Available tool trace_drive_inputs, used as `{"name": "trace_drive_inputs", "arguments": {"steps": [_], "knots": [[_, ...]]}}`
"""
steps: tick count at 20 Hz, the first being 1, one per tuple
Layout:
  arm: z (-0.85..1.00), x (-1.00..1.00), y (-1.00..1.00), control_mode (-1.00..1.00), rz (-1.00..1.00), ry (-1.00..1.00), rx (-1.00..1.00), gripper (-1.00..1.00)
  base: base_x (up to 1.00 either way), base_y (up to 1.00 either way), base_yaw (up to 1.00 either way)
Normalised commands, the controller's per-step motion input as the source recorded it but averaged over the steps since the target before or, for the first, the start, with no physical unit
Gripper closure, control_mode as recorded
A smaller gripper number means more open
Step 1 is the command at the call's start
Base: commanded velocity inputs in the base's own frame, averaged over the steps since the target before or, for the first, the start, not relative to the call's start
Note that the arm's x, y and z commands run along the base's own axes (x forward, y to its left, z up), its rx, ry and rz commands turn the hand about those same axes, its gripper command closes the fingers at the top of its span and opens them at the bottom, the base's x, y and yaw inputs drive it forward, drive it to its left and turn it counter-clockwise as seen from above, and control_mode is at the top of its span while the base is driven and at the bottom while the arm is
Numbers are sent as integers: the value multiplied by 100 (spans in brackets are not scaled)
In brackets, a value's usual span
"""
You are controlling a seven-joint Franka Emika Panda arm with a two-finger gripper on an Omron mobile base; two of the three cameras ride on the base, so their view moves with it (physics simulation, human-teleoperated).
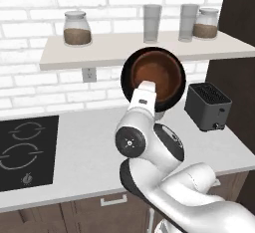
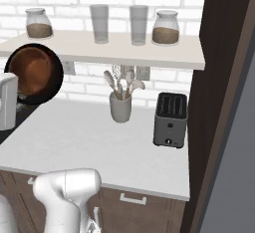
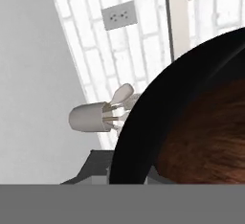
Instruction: Pick up the bowls on the counter and stack them on top of one another in the open cabinet. Place the smaller bowl on top of the larger bowl.
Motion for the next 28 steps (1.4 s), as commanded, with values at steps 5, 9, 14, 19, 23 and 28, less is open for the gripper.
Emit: {"name": "trace_drive_inputs", "arguments": {"steps": [5, 9, 14, 19, 23, 28], "knots": [[100, -11, 7, -100, -1, 0, 0, 100, 0, 0, 0], [98, 73, 28, -100, 0, 18, 0, 100, 0, 0, 0], [85, 92, 30, -100, 0, 21, -2, 100, 0, 0, 0], [16, 100, 16, -100, 0, 34, -5, 100, 0, 0, 0], [0, 100, 16, -100, 0, 35, -8, 100, 0, 0, 0], [-9, 100, 10, -100, 0, 21, -7, 100, 0, 0, 0]]}}
